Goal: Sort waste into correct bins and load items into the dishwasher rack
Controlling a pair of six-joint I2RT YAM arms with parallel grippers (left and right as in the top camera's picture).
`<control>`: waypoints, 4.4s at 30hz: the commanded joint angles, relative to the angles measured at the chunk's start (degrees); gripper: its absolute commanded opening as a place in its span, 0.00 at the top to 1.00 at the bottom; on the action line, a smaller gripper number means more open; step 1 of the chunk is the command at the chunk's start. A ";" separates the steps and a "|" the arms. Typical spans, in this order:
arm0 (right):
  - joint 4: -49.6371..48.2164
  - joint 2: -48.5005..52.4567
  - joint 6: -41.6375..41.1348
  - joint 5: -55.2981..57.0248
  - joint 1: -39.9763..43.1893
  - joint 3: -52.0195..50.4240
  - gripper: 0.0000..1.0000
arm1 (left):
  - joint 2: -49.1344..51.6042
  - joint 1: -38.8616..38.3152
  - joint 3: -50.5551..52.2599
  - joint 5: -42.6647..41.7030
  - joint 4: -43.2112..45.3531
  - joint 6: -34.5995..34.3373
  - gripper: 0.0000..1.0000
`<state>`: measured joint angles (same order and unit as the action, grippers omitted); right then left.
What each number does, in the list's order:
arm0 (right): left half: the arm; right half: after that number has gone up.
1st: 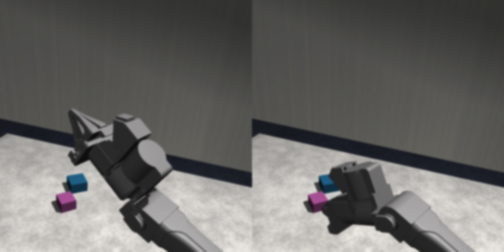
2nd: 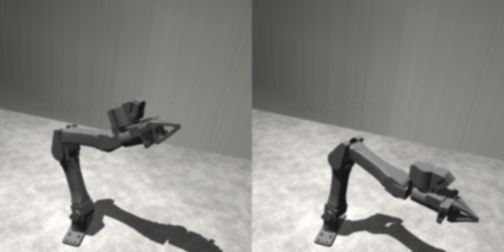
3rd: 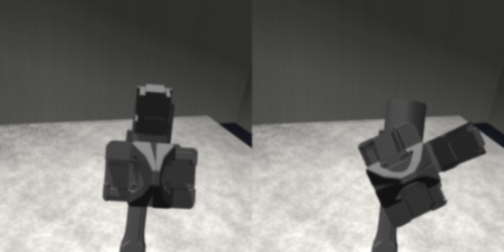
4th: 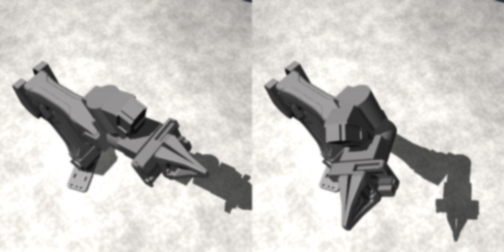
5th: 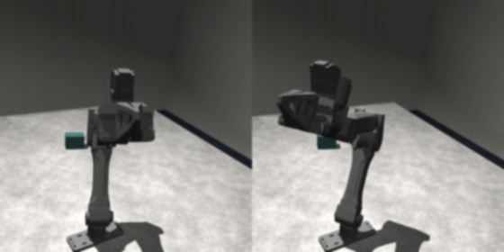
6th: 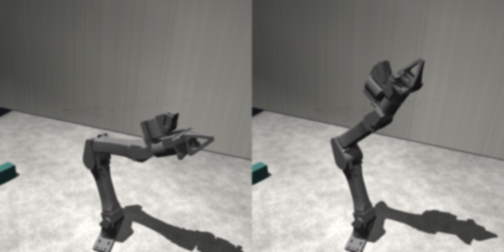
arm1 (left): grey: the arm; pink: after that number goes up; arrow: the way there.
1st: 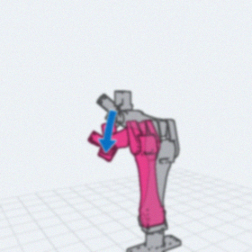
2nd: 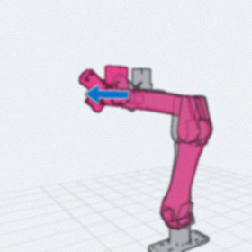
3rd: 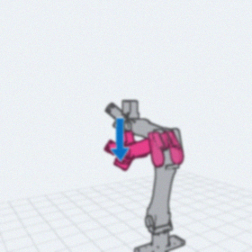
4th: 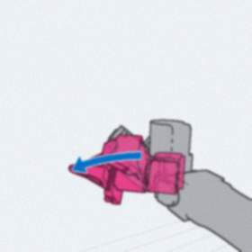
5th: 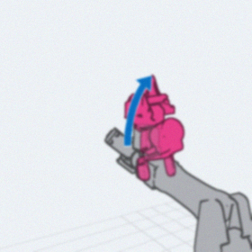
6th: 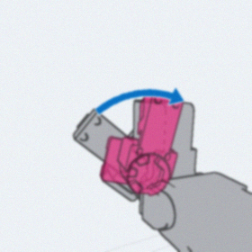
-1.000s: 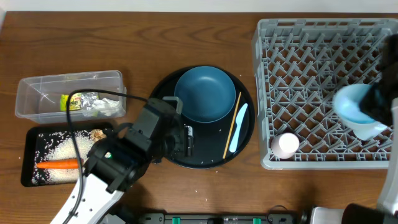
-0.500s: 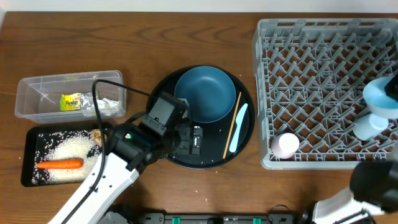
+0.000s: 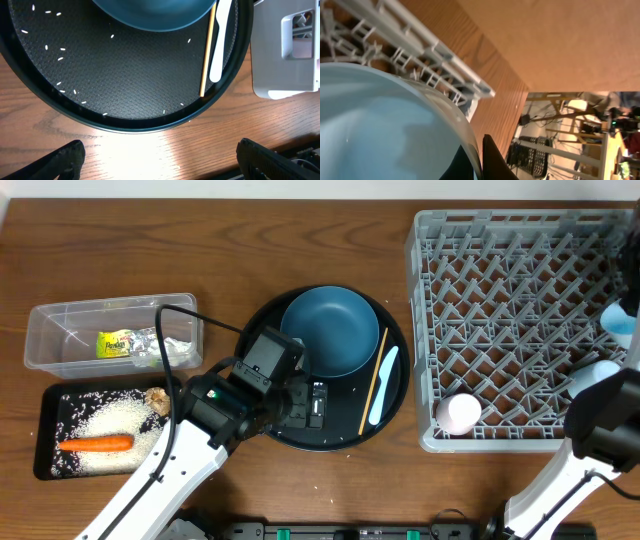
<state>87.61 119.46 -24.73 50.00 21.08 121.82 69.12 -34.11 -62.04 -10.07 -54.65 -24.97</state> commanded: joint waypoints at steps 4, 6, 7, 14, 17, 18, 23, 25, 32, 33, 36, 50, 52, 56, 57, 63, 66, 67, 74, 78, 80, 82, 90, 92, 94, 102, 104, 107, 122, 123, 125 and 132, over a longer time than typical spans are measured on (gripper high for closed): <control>-3.32 4.92 2.73 6.12 -0.26 1.14 0.99 | 0.13 0.28 -0.68 0.70 -0.20 1.18 0.02; -3.48 6.84 3.19 6.16 -0.50 1.14 0.99 | 0.13 0.28 -0.66 0.68 -0.20 1.18 0.02; -3.45 8.09 3.19 6.16 -0.70 1.14 0.99 | 0.13 0.28 -0.68 0.70 -0.20 1.18 0.02; -3.28 14.16 4.24 9.01 -3.23 1.14 0.99 | 0.13 0.28 -0.66 0.70 -0.20 1.18 0.02; -3.54 15.65 4.24 10.71 -4.98 1.14 0.99 | 0.13 0.28 -0.68 0.70 -0.20 1.16 0.02; -3.74 15.87 4.24 11.10 -5.51 1.14 0.99 | 0.13 0.28 -0.66 0.70 -0.20 1.18 0.02; -5.11 15.96 5.57 11.08 -7.74 1.14 0.99 | 0.13 0.28 -0.66 0.70 -0.20 1.18 0.02; -4.92 15.96 5.57 10.78 -8.39 1.11 0.99 | 0.13 0.28 -0.68 0.70 -0.20 1.18 0.02; -4.92 15.96 6.82 8.92 -9.88 1.11 0.99 | 0.13 0.28 -0.66 0.68 -0.20 1.16 0.02; -4.92 15.96 6.86 8.35 -10.14 1.11 0.99 | 0.13 0.28 -0.68 0.68 -0.20 1.18 0.02; -4.96 15.96 7.87 6.03 -10.95 1.11 0.97 | 0.13 0.28 -0.68 0.70 -0.20 1.18 0.02; -3.52 15.96 8.31 2.97 -15.23 1.11 0.78 | 0.13 0.28 -0.66 0.70 -0.20 1.16 0.02; -3.13 15.96 8.28 2.89 -16.04 1.11 0.76 | 0.13 0.28 -0.68 0.70 -0.20 1.18 0.02; -2.54 15.96 8.31 2.91 -17.84 1.11 0.89 | 0.13 0.28 -0.68 0.70 -0.20 1.18 0.02; -2.51 15.96 8.31 2.91 -18.18 1.11 0.97 | 0.13 0.28 -0.66 0.68 -0.20 1.18 0.02; -2.12 15.96 8.26 2.86 -20.96 1.11 0.99 | 0.13 0.28 -0.68 0.68 -0.20 1.18 0.02; -1.49 15.96 7.74 2.56 -22.58 1.11 0.99 | 0.13 0.28 -0.66 0.70 -0.20 1.18 0.02; -1.40 15.96 7.56 2.27 -23.04 1.11 0.99 | 0.13 0.28 -0.66 0.70 -0.17 1.18 0.02; -0.50 15.96 7.43 1.14 -26.47 1.11 0.99 | 0.13 0.28 -0.68 0.70 -0.20 1.18 0.02; -0.11 15.96 7.43 -0.48 -28.28 1.11 0.99 | 0.13 0.28 -0.66 0.70 -0.20 1.18 0.02; 0.13 15.96 7.43 -1.27 -29.16 1.09 0.99 | 0.13 0.28 -0.66 0.68 -0.20 1.18 0.02; 0.31 15.96 7.43 -1.64 -30.05 1.07 0.99 | 0.13 0.28 -0.68 0.70 -0.20 1.18 0.02; -0.17 15.96 7.45 -2.97 -33.66 1.07 0.99 | 0.13 0.28 -0.68 0.70 -0.17 1.16 0.02; -0.87 15.96 7.45 -4.31 -34.38 1.07 0.99 | 0.13 0.28 -0.66 0.70 -0.20 1.18 0.02; -1.42 15.96 7.45 -6.23 -35.06 1.07 0.99 | 0.13 0.28 -0.66 0.70 -0.20 1.18 0.02; -2.56 15.96 7.43 -10.73 -36.50 1.07 0.98 | 0.13 0.28 -0.68 0.70 -0.20 1.18 0.02; -2.60 15.96 7.45 -11.82 -36.81 1.07 0.99 | 0.13 0.28 -0.66 0.70 -0.20 1.18 0.02; -2.80 15.96 7.48 -13.94 -37.09 1.07 0.99 | 0.13 0.28 -0.68 0.70 -0.20 1.18 0.02; -3.52 11.54 5.42 -15.78 -36.74 1.14 0.99 | 0.13 0.28 -0.66 0.70 -0.20 1.16 0.02; -3.76 10.36 5.27 -15.80 -36.63 1.14 0.99 | 0.13 0.28 -0.68 0.70 -0.17 1.18 0.02; -4.33 7.17 5.03 -16.28 -36.02 1.14 0.99 | 0.13 0.28 -0.68 0.70 -0.20 1.18 0.02; -5.22 -4.24 6.16 -30.77 -31.89 1.14 0.99 | 0.13 0.28 -0.66 0.68 -0.20 1.18 0.02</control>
<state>82.61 121.73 -18.83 29.74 -13.54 122.85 69.14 -34.11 -62.04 -10.07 -54.70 -24.97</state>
